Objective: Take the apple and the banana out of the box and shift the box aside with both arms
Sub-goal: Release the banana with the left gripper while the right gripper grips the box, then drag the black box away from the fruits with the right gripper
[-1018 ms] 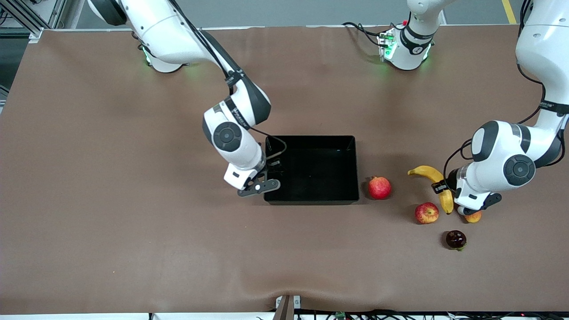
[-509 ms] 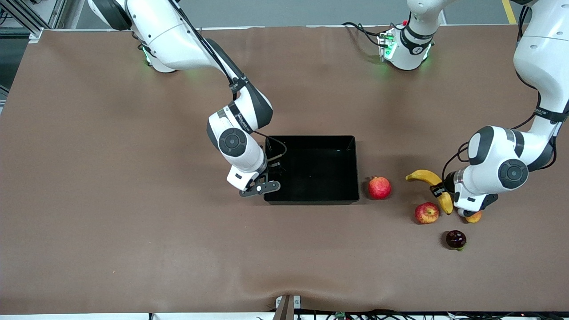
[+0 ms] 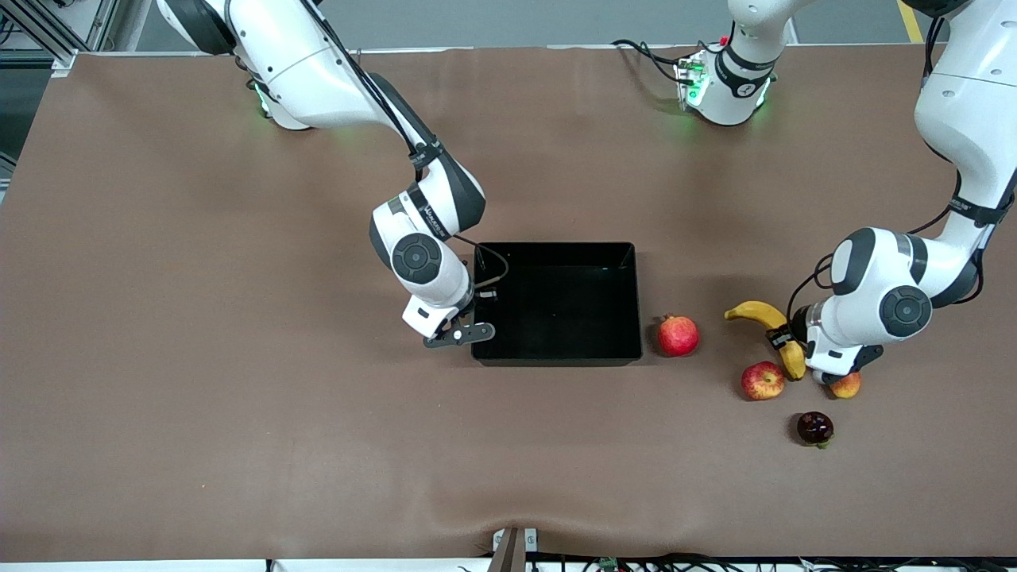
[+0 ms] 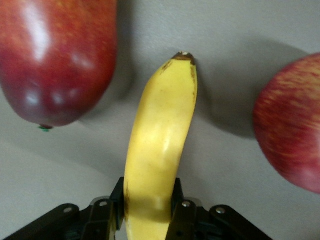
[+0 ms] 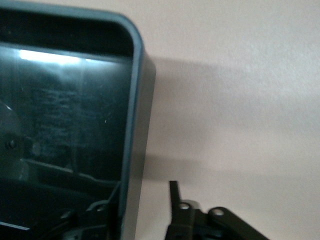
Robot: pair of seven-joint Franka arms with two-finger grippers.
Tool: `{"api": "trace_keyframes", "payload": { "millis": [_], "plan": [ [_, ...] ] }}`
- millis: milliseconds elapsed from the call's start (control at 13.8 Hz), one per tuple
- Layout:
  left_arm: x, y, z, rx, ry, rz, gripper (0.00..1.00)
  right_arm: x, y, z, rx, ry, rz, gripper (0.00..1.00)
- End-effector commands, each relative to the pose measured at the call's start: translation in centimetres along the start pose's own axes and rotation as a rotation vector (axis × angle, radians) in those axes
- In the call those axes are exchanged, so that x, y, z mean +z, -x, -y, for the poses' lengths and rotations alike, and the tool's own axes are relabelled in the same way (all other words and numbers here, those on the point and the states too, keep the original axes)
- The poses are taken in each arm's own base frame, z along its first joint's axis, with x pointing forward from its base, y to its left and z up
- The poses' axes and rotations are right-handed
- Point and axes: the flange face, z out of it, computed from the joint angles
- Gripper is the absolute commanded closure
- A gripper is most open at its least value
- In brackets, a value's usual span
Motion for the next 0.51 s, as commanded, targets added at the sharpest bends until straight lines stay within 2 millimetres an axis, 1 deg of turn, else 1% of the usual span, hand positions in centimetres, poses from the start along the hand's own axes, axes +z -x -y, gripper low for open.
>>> {"api": "trace_keyframes", "payload": {
  "millis": [0, 145, 218, 364, 436],
  "plan": [
    [-0.6, -0.3, 0.9, 0.01, 0.002, -0.024, 0.0, -6.3, 1.4, -0.7, 0.013, 0.014, 0.054, 1.0],
    [-1.9, -0.5, 0.6, 0.01, 0.001, -0.042, 0.0, -12.6, 2.1, -3.9, 0.041, 0.029, 0.114, 1.0],
    [-3.3, -0.4, 0.1, 0.013, 0.005, -0.064, 0.0, -15.7, 2.1, -6.1, 0.062, 0.024, 0.122, 1.0],
    [-6.1, 0.5, -1.2, 0.038, 0.002, -0.09, 0.0, -19.5, 1.8, -10.3, 0.107, 0.013, 0.118, 1.0],
    [-7.7, 0.7, -1.7, 0.045, 0.006, -0.114, 0.0, -20.8, 1.9, -11.7, 0.104, 0.008, 0.122, 1.0]
  ]
}}
